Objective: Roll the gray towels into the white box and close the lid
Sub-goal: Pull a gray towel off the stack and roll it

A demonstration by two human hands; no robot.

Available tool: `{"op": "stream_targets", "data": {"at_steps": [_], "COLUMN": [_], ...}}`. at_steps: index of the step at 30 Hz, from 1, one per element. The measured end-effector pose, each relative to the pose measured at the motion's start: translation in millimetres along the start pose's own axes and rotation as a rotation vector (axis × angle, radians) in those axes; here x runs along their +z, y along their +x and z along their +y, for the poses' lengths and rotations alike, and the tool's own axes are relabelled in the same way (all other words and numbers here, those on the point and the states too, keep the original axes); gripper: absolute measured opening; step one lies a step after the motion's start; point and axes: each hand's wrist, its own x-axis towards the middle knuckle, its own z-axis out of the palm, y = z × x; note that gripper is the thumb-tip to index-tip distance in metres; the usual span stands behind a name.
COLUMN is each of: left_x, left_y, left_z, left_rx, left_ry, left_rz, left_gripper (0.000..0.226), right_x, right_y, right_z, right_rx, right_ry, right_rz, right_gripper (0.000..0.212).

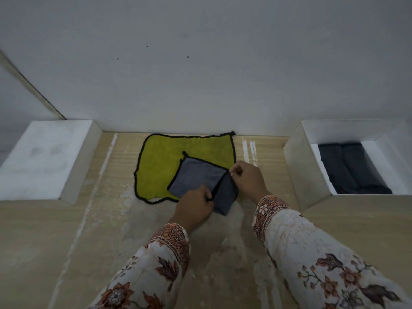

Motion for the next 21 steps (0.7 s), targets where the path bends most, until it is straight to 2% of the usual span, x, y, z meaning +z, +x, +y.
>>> {"op": "stream_targets", "data": {"at_steps": [3, 6, 8, 9, 13, 15, 17, 21], "left_x": [2, 8, 12, 14, 23, 29, 32, 30], "left_y": [-3, -4, -6, -6, -6, -5, -3, -3], "left_z": [-2, -4, -2, -2, -1, 5, 13, 21], "left_rx": [0.01, 0.314, 0.486, 0.505, 0.398, 0.33, 0.252, 0.212], "left_ry": [0.114, 0.326, 0.469, 0.502, 0.464, 0.52, 0.535, 0.509], "left_rz": [0.04, 0.173, 0.12, 0.078, 0.098, 0.116, 0.137, 0.191], "left_gripper": [0.019, 0.027, 0.028, 0.028, 0.041, 0.054, 0.054, 0.028], "right_x": [-1, -4, -7, -9, -11, -10, -9, -10], "right_y": [0, -4, -5, -5, -4, -3, 0, 6], "right_z": [1, -2, -1, 0, 5, 6, 6, 5], "right_rx": [-0.019, -0.084, -0.099, -0.075, 0.037, 0.081, 0.147, 0.222], "right_ry": [-0.106, -0.175, -0.196, -0.177, -0.11, -0.09, -0.095, -0.198], "right_rz": [-0.107, -0.05, 0.003, 0.015, 0.02, 0.028, 0.013, -0.088], "right_gripper": [0.027, 0.039, 0.038, 0.035, 0.008, 0.017, 0.027, 0.034]}}
